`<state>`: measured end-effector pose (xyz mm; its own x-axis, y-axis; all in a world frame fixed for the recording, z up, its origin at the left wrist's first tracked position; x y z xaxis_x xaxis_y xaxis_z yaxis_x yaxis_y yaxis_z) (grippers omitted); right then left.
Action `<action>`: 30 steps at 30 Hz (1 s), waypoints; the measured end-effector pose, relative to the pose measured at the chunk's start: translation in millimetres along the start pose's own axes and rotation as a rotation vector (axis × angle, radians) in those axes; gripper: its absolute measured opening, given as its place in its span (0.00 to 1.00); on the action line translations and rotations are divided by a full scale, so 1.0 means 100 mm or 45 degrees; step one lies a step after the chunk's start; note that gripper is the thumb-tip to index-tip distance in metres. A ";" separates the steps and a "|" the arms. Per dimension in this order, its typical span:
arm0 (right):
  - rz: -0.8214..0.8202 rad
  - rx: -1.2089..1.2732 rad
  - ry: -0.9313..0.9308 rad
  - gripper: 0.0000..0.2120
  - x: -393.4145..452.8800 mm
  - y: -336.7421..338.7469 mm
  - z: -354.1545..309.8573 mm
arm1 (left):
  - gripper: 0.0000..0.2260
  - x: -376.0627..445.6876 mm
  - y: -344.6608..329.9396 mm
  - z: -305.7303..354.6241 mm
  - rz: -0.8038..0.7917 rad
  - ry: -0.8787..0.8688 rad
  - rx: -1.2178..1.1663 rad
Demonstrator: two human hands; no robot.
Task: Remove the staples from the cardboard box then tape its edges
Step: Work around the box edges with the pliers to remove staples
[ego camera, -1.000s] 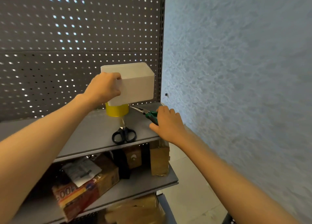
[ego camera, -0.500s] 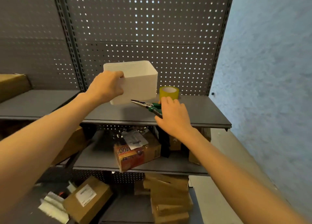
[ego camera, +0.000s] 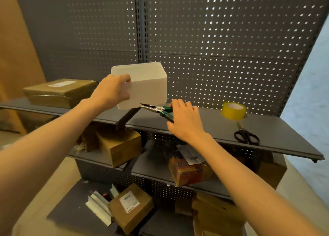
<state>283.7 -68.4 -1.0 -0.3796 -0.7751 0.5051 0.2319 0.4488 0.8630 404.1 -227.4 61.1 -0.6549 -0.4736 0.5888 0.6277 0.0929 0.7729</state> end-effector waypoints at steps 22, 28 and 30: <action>0.071 0.199 0.228 0.20 1.22 -0.60 -2.52 | 0.12 -0.34 1.19 -2.60 0.093 0.134 0.213; 0.079 0.232 0.293 0.20 1.59 -0.82 -2.89 | 0.12 -0.29 1.24 -3.14 0.123 0.207 0.201; 0.084 0.215 0.304 0.21 1.75 -0.91 -2.97 | 0.13 -0.21 1.23 -3.32 0.124 0.211 0.214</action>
<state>462.4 -377.0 6.0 -0.1427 -0.8155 0.5609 0.0896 0.5538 0.8278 634.9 -496.4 65.6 -0.5084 -0.5911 0.6262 0.5965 0.2827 0.7512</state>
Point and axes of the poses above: each hand's wrist, its own x-axis towards the middle knuckle, its own y-axis out of the back of the hand, z = x × y, the point moved 4 cm from there along x, towards the middle knuckle, and after that the axes turned 4 degrees about -x, right-handed, at the moved point
